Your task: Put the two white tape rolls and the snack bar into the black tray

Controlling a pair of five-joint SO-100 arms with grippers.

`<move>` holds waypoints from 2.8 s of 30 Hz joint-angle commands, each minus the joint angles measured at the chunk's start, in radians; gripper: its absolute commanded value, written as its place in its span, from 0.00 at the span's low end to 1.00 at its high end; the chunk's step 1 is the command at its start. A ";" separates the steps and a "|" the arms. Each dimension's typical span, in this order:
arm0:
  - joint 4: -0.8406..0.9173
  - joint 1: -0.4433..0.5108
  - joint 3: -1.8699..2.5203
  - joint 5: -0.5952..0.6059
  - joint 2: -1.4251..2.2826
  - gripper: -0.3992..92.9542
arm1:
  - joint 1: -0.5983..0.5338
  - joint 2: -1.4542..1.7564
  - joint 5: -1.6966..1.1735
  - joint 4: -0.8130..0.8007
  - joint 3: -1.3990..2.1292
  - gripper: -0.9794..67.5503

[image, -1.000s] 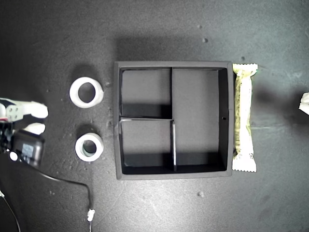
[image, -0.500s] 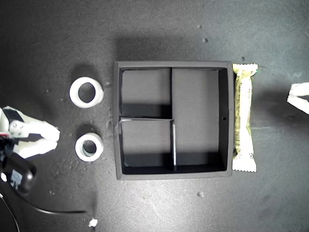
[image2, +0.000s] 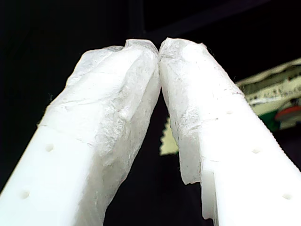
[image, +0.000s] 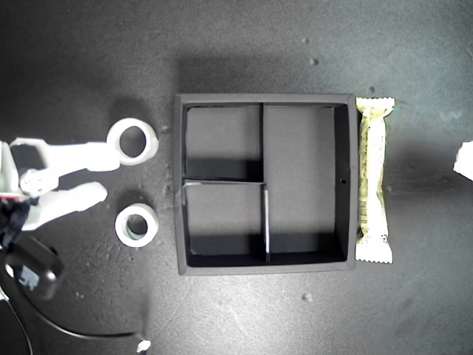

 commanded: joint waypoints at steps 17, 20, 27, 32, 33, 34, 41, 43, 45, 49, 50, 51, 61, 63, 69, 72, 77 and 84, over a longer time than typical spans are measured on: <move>-0.008 -0.089 -0.353 0.003 -0.730 0.18 | -0.239 -0.951 -0.268 0.334 -0.750 0.10; -0.005 -0.097 -0.356 -0.005 -0.755 0.17 | -0.247 -0.951 -0.291 0.325 -0.741 0.11; -0.005 -0.166 -0.416 -0.040 -0.894 0.06 | -0.224 -1.118 -0.400 0.371 -0.834 0.29; 0.015 -0.209 -0.449 -0.017 -0.911 0.01 | -0.190 -1.281 -0.495 0.439 -0.900 0.35; 0.032 -0.212 -0.463 -0.011 -0.908 0.01 | -0.184 -1.312 -0.514 0.449 -0.910 0.35; 0.052 -0.213 -0.480 -0.006 -0.900 0.01 | -0.176 -1.344 -0.529 0.462 -0.919 0.34; 0.330 -0.206 -0.795 0.051 -0.870 0.01 | -0.149 -1.532 -0.630 0.463 -0.994 0.30; 0.394 -0.204 -0.902 0.072 -0.877 0.01 | -0.147 -1.591 -0.652 0.454 -1.035 0.31; 0.457 -0.201 -1.017 0.089 -0.904 0.01 | -0.143 -1.646 -0.666 0.454 -1.075 0.31; 0.589 -0.184 -1.247 0.101 -1.003 0.01 | -0.140 -1.694 -0.689 0.451 -1.104 0.33; 0.614 -0.178 -1.296 0.101 -1.034 0.01 | -0.137 -1.695 -0.690 0.446 -1.097 0.33; 0.632 -0.173 -1.338 0.100 -1.065 0.01 | -0.133 -1.695 -0.692 0.436 -1.083 0.34; 0.672 -0.124 -1.572 0.054 -1.376 0.01 | -0.109 -1.736 -0.687 0.230 -0.954 0.34; 0.706 -0.118 -1.660 0.043 -1.466 0.00 | -0.114 -1.766 -0.687 0.221 -0.963 0.35; 0.931 -0.104 -2.043 0.012 -1.724 0.00 | -0.146 -1.796 -0.681 0.258 -0.977 0.30; 1.029 -0.087 -2.283 0.008 -1.855 0.00 | -0.169 -1.789 -0.686 0.350 -1.019 0.26; 1.029 -0.075 -2.256 -0.017 -1.835 0.00 | -0.196 -1.781 -0.719 0.612 -1.154 0.22; 1.029 -0.057 -2.261 -0.051 -1.847 0.00 | -0.221 -1.781 -0.798 0.831 -1.419 0.19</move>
